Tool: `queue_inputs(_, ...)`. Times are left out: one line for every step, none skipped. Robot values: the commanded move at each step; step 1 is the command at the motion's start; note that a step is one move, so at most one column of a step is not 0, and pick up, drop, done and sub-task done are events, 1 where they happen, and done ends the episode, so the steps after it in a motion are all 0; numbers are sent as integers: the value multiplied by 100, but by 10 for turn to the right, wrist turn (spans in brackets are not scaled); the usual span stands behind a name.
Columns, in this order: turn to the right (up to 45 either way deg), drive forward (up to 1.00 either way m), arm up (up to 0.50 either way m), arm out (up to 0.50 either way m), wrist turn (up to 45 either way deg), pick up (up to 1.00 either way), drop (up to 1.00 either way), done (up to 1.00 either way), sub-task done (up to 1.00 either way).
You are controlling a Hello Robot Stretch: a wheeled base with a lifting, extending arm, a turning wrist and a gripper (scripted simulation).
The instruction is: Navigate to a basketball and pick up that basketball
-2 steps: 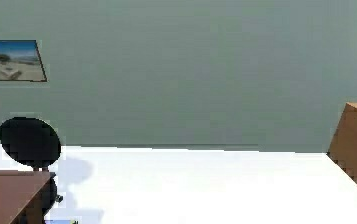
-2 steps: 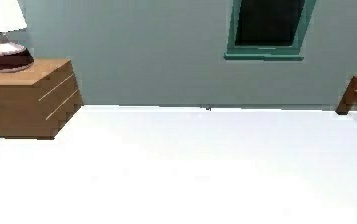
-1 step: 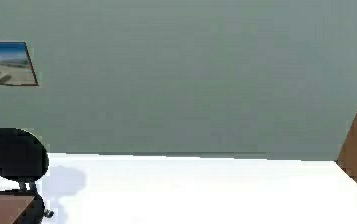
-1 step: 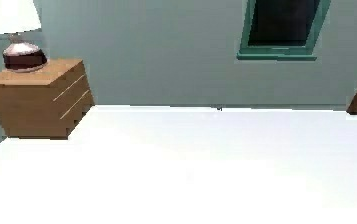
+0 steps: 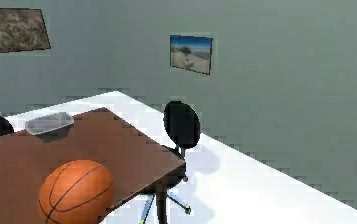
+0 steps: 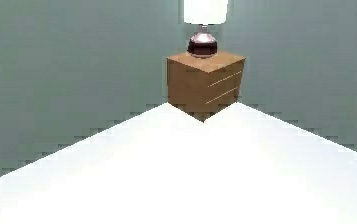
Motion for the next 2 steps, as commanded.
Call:
queue_inputs(-450,0,0,0,0,0,0,0,0)
queue_inputs(-450,0,0,0,0,0,0,0,0)
